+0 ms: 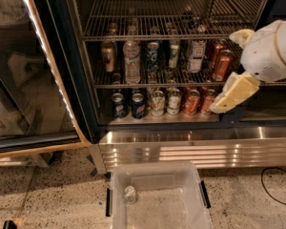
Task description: Pick orange can from middle shelf of fridge
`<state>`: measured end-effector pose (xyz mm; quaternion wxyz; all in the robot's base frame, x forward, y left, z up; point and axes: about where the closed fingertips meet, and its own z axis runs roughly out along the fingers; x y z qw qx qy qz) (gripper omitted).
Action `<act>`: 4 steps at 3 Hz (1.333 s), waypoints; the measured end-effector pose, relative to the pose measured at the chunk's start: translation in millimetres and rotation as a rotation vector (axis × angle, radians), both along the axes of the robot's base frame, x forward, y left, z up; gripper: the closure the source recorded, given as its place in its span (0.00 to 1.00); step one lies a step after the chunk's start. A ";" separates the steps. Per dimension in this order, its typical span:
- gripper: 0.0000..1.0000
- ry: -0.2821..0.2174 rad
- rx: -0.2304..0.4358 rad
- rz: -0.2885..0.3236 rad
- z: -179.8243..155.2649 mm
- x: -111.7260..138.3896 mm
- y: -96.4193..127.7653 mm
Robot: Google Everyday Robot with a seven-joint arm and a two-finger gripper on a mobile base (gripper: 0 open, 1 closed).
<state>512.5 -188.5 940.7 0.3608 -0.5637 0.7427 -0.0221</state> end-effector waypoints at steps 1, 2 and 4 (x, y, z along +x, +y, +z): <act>0.00 -0.064 0.080 0.000 -10.7 21.1 7.9; 0.00 -0.161 0.198 -0.016 -16.4 51.3 15.5; 0.00 -0.231 0.298 -0.013 -20.7 77.3 31.9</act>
Offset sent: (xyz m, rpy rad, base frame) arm 0.0895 0.0167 -0.0212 0.3501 -0.2874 -0.0470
